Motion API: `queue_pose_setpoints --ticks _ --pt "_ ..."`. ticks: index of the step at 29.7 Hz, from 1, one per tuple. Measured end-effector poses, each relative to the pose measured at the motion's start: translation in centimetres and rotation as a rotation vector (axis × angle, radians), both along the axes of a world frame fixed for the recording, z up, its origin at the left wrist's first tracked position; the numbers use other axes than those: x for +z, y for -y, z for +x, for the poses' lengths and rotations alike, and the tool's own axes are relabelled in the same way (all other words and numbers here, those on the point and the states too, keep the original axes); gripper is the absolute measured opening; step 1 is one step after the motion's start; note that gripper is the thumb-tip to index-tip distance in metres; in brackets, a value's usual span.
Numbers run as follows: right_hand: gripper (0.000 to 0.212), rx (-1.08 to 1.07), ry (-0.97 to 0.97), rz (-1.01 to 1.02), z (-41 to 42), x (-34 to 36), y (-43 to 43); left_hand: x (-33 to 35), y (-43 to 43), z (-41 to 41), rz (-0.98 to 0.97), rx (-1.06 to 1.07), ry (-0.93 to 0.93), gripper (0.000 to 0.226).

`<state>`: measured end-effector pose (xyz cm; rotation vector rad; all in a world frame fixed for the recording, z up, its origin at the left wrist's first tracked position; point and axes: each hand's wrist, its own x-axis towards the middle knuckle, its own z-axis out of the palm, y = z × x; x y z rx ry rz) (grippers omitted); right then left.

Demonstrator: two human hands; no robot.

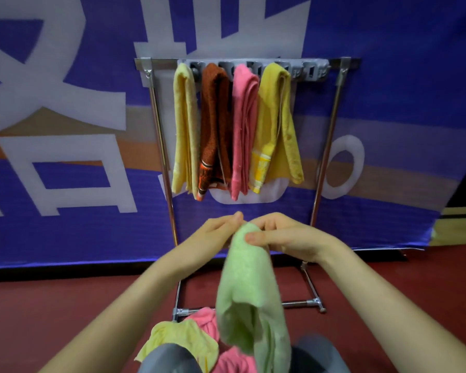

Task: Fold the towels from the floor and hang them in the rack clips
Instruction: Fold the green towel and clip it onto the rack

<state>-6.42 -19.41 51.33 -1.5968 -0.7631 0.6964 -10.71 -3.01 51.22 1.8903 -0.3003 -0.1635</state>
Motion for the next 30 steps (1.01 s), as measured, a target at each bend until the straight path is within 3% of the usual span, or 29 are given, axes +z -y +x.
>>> queue_pose_setpoints --ticks 3,7,9,12,14,20,24,27,30 --pt "0.010 -0.011 0.007 0.012 -0.9 1.5 0.7 0.6 1.5 -0.6 -0.116 0.010 0.090 0.045" --pt "0.017 -0.014 0.013 0.005 -1.7 2.2 2.0 0.9 2.2 -1.3 -0.118 -0.032 0.135 0.060" --pt "0.010 -0.006 -0.032 0.018 -2.0 2.0 2.4 1.4 2.4 -1.7 -0.152 -0.020 0.149 0.052" --pt "0.043 0.035 -0.149 0.016 -2.4 0.8 2.5 2.8 2.7 -2.0 -0.202 0.004 0.131 0.043" --pt "0.051 0.071 -0.198 -0.013 -2.6 -0.2 2.6 3.3 2.5 -2.0 -0.185 -0.001 0.150 0.045" --pt "0.055 0.085 -0.174 0.050 -2.5 0.2 2.7 2.5 -0.2 -2.3 -0.057 -0.015 0.079 0.059" --pt "0.059 0.087 -0.087 0.038 -2.3 2.4 2.2 2.1 0.4 -2.4 -0.046 -0.156 -0.018 0.041" --pt "0.053 0.096 -0.047 0.038 -2.4 3.6 1.8 3.0 1.5 -1.9 -0.039 -0.188 -0.032 0.040" --pt "0.050 0.081 -0.062 0.022 -2.3 3.6 2.5 3.8 1.9 -1.8 -0.051 -0.203 -0.001 0.054"
